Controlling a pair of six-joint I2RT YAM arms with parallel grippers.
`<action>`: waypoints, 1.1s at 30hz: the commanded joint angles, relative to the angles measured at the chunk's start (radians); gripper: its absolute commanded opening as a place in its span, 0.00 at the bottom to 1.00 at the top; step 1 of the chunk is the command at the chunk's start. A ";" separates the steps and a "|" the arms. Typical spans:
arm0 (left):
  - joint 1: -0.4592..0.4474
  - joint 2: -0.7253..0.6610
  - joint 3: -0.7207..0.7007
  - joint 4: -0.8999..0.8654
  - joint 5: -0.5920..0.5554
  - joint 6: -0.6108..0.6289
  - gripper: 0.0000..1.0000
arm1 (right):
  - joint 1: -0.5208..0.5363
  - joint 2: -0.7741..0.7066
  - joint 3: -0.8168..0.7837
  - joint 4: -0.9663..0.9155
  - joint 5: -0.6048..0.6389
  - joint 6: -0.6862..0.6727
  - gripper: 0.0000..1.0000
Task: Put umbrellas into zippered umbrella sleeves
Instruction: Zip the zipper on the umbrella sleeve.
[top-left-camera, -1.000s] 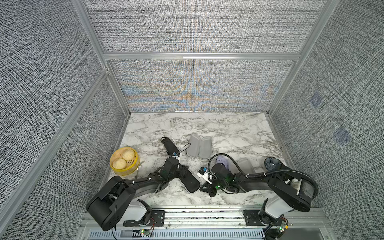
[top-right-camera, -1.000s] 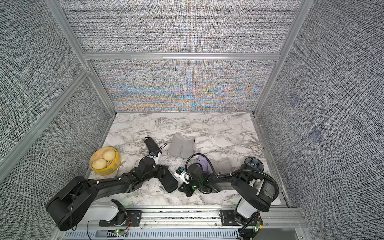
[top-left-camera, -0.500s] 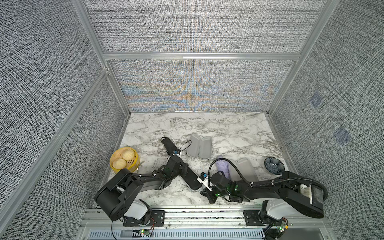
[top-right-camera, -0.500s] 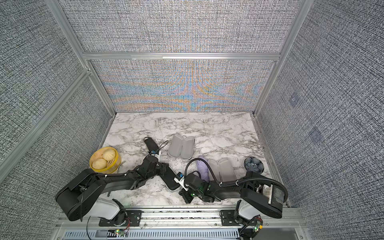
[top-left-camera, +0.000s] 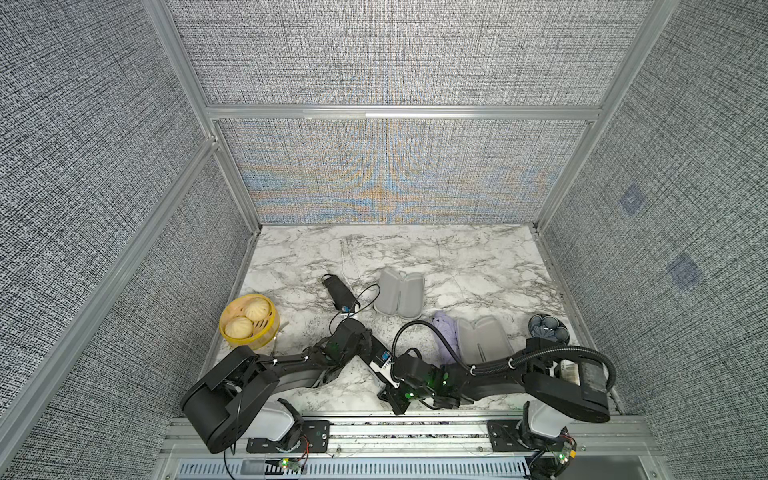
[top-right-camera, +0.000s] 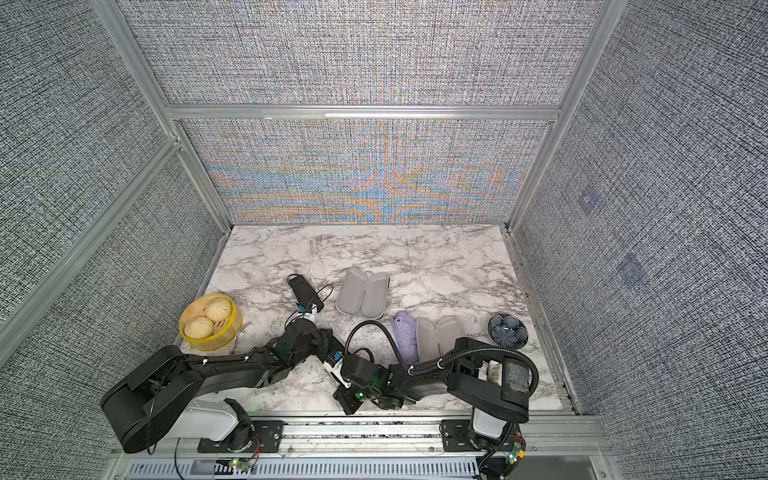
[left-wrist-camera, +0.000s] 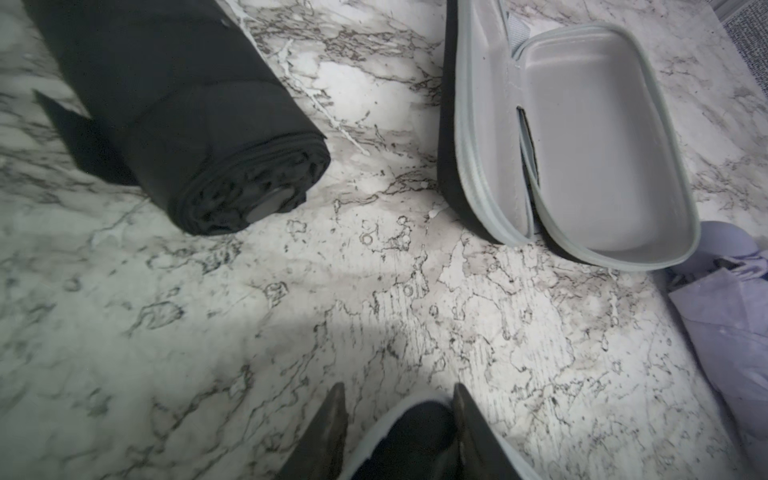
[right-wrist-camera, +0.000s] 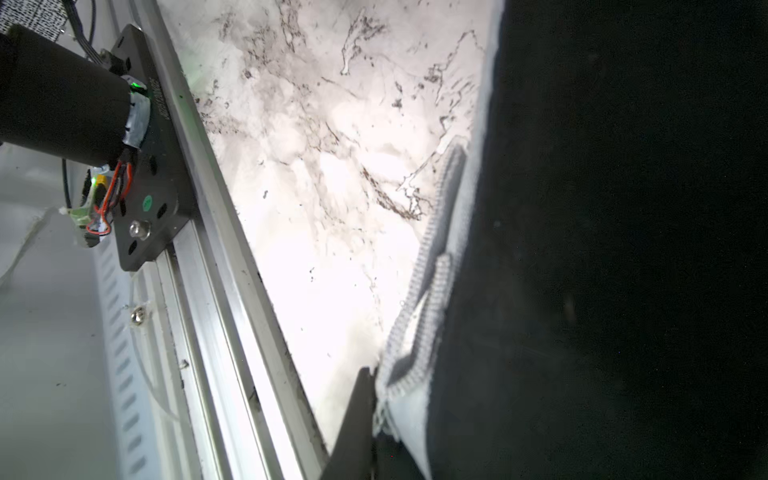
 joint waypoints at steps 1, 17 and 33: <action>-0.025 -0.022 -0.016 -0.246 0.011 -0.074 0.00 | -0.009 0.011 0.014 -0.031 0.055 0.015 0.00; -0.088 -0.437 -0.108 -0.514 -0.048 -0.145 0.10 | -0.106 0.058 0.056 -0.056 -0.038 -0.039 0.00; -0.088 -0.850 -0.135 -0.766 -0.173 -0.113 0.92 | -0.141 -0.045 0.021 -0.124 -0.056 -0.117 0.29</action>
